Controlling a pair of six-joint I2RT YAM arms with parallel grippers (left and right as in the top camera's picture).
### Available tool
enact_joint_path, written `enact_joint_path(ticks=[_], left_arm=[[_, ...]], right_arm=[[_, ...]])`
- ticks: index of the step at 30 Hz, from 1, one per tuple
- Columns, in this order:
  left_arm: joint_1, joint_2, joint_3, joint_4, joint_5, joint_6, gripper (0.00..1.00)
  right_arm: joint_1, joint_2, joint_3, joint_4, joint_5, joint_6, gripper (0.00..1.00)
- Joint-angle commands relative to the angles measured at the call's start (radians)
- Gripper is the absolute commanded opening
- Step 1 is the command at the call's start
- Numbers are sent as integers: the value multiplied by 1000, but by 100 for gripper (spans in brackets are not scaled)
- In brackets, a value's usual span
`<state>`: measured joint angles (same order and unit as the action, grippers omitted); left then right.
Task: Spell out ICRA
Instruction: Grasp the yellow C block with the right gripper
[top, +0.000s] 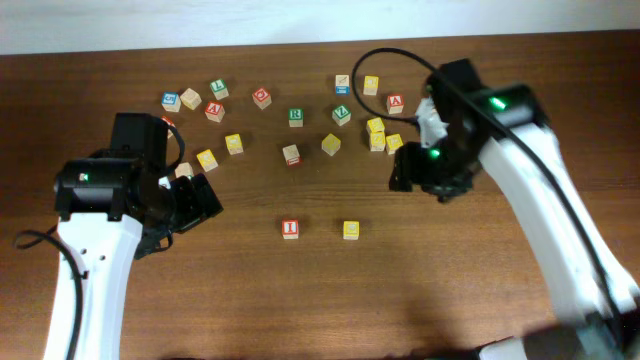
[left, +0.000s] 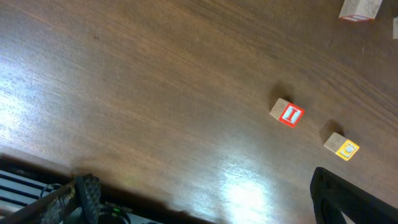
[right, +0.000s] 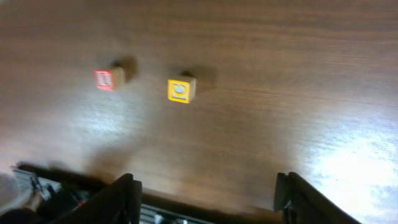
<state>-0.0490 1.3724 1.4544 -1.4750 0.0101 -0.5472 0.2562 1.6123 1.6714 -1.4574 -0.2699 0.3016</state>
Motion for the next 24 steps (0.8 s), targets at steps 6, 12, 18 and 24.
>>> enact_joint_path(ticks=[6, 12, 18, 24], left_arm=[[6, 0, -2, 0, -11, -17, 99], [6, 0, -2, 0, -11, -17, 99], [6, 0, -2, 0, -11, -17, 99], [6, 0, -2, 0, -11, -17, 99]], right_arm=[[248, -122, 1, 26, 262, 122, 98], [301, 83, -2, 80, 249, -201, 100], [320, 370, -2, 81, 256, -483, 96], [381, 396, -7, 137, 352, -566, 99]])
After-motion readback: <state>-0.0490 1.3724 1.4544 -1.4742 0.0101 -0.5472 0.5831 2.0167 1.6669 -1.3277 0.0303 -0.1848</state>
